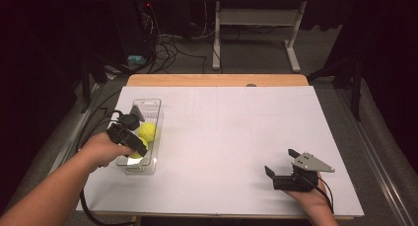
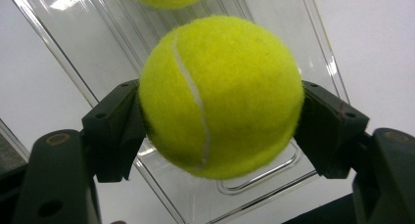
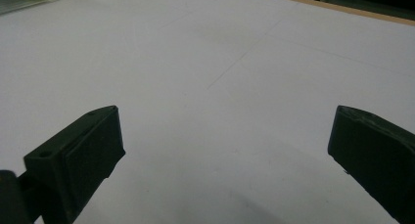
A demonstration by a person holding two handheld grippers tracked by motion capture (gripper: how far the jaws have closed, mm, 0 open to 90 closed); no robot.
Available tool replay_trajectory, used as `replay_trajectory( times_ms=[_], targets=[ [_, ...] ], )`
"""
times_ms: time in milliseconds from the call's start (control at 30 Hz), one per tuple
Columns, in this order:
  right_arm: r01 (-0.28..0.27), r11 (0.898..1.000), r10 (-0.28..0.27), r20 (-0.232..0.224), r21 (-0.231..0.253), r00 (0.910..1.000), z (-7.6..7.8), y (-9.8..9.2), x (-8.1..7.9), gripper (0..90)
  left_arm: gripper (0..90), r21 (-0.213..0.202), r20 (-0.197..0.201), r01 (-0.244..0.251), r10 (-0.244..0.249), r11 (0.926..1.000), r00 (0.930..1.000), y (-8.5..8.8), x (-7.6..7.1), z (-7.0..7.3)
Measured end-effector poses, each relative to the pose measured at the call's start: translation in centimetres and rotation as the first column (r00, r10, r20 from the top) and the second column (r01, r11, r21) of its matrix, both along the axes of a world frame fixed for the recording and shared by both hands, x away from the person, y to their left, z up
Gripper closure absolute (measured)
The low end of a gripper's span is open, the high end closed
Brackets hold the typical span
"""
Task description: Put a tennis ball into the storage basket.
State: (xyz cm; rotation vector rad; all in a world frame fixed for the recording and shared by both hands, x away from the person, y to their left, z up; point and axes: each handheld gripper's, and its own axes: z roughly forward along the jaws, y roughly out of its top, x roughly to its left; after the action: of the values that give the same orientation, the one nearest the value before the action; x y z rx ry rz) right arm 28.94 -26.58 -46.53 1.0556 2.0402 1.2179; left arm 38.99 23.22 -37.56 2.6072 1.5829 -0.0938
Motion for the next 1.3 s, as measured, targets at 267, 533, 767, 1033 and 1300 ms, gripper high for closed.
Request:
replay_trajectory(
  times_ms=[267,533,767,1033,1300],
  targets=[
    [0.001,1.000,-0.001,0.003,0.002,1.0000,0.1,0.0,0.0,0.0,4.5,-0.019,0.037,0.024,-0.023,0.9995,0.9990,-0.5,-0.1,1.3],
    [0.002,1.000,-0.002,0.005,0.004,1.0000,0.2,-0.1,-0.1,0.0,2.9,-0.025,0.067,0.053,-0.051,0.9983,0.9964,-2.2,-0.3,2.0],
    [0.004,1.000,-0.004,0.008,0.005,1.0000,0.2,-0.1,-0.1,0.0,0.5,-0.037,0.070,0.105,-0.102,0.9938,0.9923,-4.9,-0.4,2.3],
    [0.003,1.000,-0.003,0.008,0.007,1.0000,0.3,-0.1,-0.2,0.0,0.0,-0.056,0.072,0.189,-0.185,0.9804,0.9802,-8.8,-0.7,1.5],
    [0.001,1.000,-0.001,0.009,0.006,1.0000,0.3,-0.2,-0.2,0.1,0.0,-0.065,0.044,0.246,-0.244,0.9670,0.9688,-12.0,-0.8,-0.4]
  ],
)
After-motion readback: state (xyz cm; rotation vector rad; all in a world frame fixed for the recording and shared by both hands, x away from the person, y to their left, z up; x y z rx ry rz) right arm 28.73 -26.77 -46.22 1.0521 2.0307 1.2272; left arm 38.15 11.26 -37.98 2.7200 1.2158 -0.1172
